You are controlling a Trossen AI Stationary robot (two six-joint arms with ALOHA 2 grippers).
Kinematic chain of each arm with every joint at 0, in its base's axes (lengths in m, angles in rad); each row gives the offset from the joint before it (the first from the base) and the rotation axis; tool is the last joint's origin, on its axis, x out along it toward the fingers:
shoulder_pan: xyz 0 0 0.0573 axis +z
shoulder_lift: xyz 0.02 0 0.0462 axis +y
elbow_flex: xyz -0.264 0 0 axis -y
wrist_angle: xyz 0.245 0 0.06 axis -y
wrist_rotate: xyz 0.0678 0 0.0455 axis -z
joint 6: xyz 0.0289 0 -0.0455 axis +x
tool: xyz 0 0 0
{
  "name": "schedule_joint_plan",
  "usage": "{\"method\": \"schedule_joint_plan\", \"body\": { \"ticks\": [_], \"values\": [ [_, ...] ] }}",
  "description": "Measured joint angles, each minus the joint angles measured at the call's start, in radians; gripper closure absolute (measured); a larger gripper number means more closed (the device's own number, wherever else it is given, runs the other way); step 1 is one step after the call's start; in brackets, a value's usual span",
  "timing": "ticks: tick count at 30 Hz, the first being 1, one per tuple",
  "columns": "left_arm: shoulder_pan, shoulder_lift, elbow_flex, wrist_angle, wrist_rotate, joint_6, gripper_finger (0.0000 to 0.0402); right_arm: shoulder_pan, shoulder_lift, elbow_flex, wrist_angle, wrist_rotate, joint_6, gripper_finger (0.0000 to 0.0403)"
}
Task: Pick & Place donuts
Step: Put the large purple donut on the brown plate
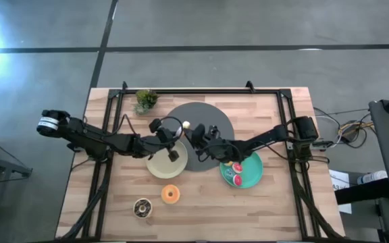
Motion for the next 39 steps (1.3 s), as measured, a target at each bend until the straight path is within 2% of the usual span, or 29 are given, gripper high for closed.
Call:
{"method": "schedule_joint_plan", "body": {
  "ticks": [5,10,16,21,25,27,30,33,37,39],
  "values": [
    [0.000,-0.001,-0.002,-0.031,-0.010,0.000,0.0391,0.002,-0.066,-0.090,-0.006,-0.116,-0.125,0.0215],
    [-0.002,-0.002,0.001,-0.116,-0.018,0.013,0.0390,0.006,-0.207,-0.204,-0.086,-0.274,-0.245,0.0190],
    [-0.019,-0.007,-0.001,-0.299,-0.016,0.081,0.0390,0.011,-0.449,-0.237,-0.490,-0.283,-0.323,0.0188],
    [-0.073,-0.038,0.000,-0.426,-0.012,0.146,0.0390,0.011,-0.616,-0.184,-0.852,-0.270,-0.403,0.0188],
    [-0.123,-0.060,0.013,-0.576,-0.026,0.157,0.0390,0.010,-0.705,-0.165,-1.010,-0.237,-0.428,0.0188],
    [-0.141,-0.061,0.017,-0.633,-0.067,0.168,0.0390,0.010,-0.738,-0.171,-1.030,-0.235,-0.448,0.0188],
    [-0.142,-0.051,0.026,-0.674,-0.068,0.208,0.0390,0.010,-0.768,-0.201,-1.040,-0.238,-0.462,0.0188],
    [-0.144,-0.032,0.044,-0.731,-0.005,0.196,0.0390,0.009,-0.779,-0.230,-1.039,-0.257,-0.463,0.0188],
    [-0.143,0.010,0.081,-0.792,0.093,0.196,0.0390,0.007,-0.783,-0.253,-1.036,-0.341,-0.474,0.0188],
    [-0.140,0.037,0.095,-0.790,0.094,0.195,0.0385,0.008,-0.783,-0.255,-1.034,-0.370,-0.490,0.0188]
  ]
}}
